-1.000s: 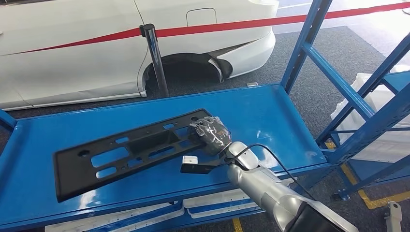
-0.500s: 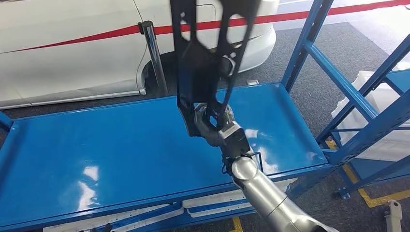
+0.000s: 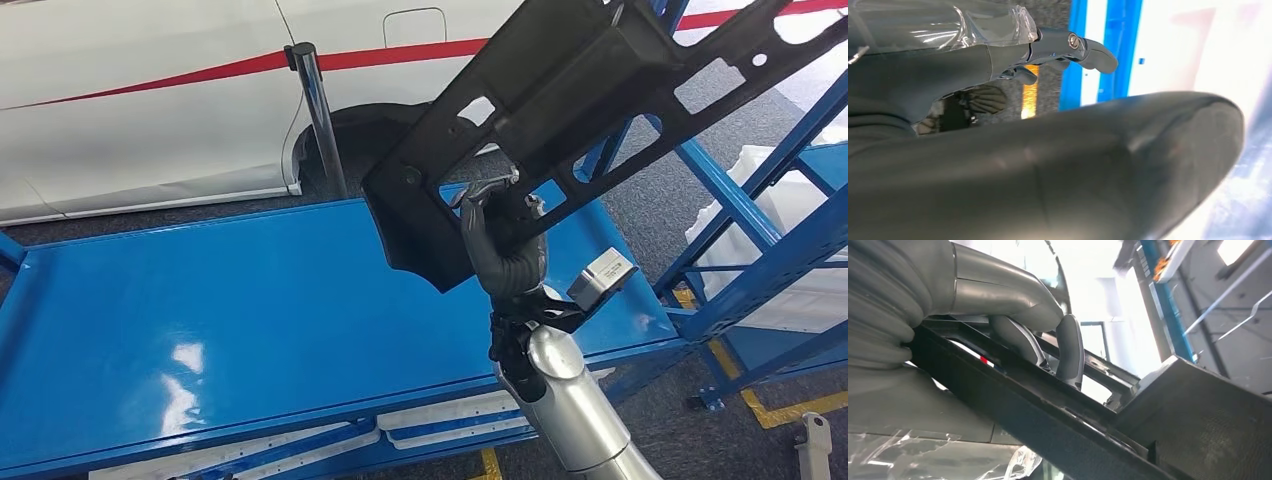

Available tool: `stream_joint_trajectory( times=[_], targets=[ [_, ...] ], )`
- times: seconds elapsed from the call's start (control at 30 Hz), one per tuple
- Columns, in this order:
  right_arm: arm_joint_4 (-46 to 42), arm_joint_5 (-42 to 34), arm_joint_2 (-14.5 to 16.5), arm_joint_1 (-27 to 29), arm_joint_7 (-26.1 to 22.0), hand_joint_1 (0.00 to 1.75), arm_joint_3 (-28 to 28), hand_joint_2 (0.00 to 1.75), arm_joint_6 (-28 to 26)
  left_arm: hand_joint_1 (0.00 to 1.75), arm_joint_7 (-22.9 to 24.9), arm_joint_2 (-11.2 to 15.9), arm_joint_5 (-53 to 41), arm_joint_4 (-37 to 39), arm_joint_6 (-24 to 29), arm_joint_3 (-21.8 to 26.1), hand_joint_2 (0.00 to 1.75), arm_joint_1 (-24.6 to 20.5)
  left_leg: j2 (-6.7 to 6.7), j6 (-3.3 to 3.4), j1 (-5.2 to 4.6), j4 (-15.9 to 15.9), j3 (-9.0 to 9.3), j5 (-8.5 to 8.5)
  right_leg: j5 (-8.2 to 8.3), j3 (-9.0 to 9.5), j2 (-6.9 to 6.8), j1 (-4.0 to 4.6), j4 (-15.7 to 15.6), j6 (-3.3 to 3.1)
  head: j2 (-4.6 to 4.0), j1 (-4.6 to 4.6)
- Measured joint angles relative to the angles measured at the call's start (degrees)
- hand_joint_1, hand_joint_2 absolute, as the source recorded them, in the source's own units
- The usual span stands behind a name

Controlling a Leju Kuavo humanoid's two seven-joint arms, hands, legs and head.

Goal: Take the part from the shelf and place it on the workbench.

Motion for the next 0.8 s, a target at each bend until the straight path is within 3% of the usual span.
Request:
stream_joint_trajectory(
  times=[0.17, 0.37, 0.43, 0.5, 0.57, 0.6, 0.63, 0.67, 0.73, 0.8],
  targets=[
    [-0.1, -3.9, 0.2, 0.5, 0.2, 1.75, -0.7, 1.75, 4.9, 0.0, 2.2, 0.0, 1.5, 0.0, -1.7, 0.2, 0.0, 0.9, -0.01, 0.22, -0.18, 0.1, -0.05, -0.17, -0.06, -0.02, -0.02, -0.18, 0.0, 0.14, 0.01, 0.01],
    [0.7, -6.0, 0.4, 0.6, 0.7, 1.75, -1.0, 1.75, 6.3, 0.0, 2.3, -0.1, 2.0, 0.1, -2.3, 0.4, 0.0, 1.7, -0.01, 0.95, -0.56, 0.1, -0.06, -0.38, -0.16, 0.05, -0.05, -0.61, -0.1, 0.79, 0.01, -0.01],
    [0.9, -6.4, 0.5, 0.6, 0.8, 1.75, -1.1, 1.75, 6.4, 0.0, 2.3, -0.2, 2.0, 0.1, -2.3, 0.4, 0.0, 1.8, 0.11, 1.34, -0.18, -0.4, 0.22, 0.08, -1.16, -0.23, -0.04, -0.61, 0.9, 1.13, 0.02, 0.02],
    [1.0, -7.1, 0.5, 0.7, 0.9, 1.75, -1.3, 1.75, 6.7, 0.0, 2.2, -0.3, 2.0, 0.1, -2.4, 0.5, 0.0, 1.8, 0.24, 1.63, 0.27, -0.9, 0.43, 0.45, -4.8, -2.39, -0.06, -0.6, 6.1, 1.51, 0.01, 0.1],
    [1.3, -8.1, 0.5, 0.9, 1.1, 1.75, -1.6, 1.75, 7.3, 0.0, 2.1, -0.3, 1.9, 0.1, -2.5, 0.5, 0.0, 1.9, 0.27, 1.69, 0.35, -0.9, 0.35, 0.49, -8.72, -6.04, -0.1, -0.81, 14.3, 1.91, 0.01, 0.16],
    [1.6, -8.6, 0.5, 1.1, 1.2, 1.75, -1.6, 1.75, 7.6, 0.0, 2.0, -0.4, 1.9, 0.1, -2.6, 0.4, 0.0, 1.9, 0.29, 1.67, 0.39, -0.9, 0.3, 0.49, -9.41, -7.28, -0.13, -1.01, 17.0, 2.11, 0.01, 0.16],
    [1.9, -9.0, 0.5, 1.2, 1.2, 1.75, -1.7, 1.75, 7.9, 0.0, 1.9, -0.4, 1.9, 0.1, -2.7, 0.4, 0.0, 2.0, 0.29, 1.62, 0.48, -0.9, 0.26, 0.51, -8.84, -7.42, -0.16, -1.19, 17.4, 2.29, 0.02, 0.16],
    [2.1, -9.2, 0.5, 1.3, 1.2, 1.75, -1.7, 1.75, 8.3, 0.0, 1.9, -0.4, 1.9, 0.1, -2.8, 0.4, 0.0, 2.0, 0.28, 1.52, 0.6, -0.8, 0.24, 0.54, -7.3, -6.45, -0.21, -1.39, 15.5, 2.48, 0.01, 0.16],
    [2.5, -9.4, 0.5, 1.2, 1.2, 1.75, -1.8, 1.75, 8.8, 0.0, 1.9, -0.5, 1.9, 0.1, -3.3, 0.5, 0.0, 2.0, 0.2, 0.97, 0.81, -0.6, 0.13, 0.57, -3.31, -1.93, -0.24, -1.78, 7.0, 2.89, 0.01, 0.17],
    [2.8, -9.4, 0.5, 1.1, 1.3, 1.75, -1.8, 1.75, 9.2, 0.0, 1.9, -0.5, 2.0, 0.1, -3.8, 0.5, 0.0, 2.0, 0.02, 0.09, 0.84, -0.2, -0.12, 0.74, -1.13, 0.88, 0.12, -1.79, 1.3, 2.56, 0.01, 0.14]
  ],
)
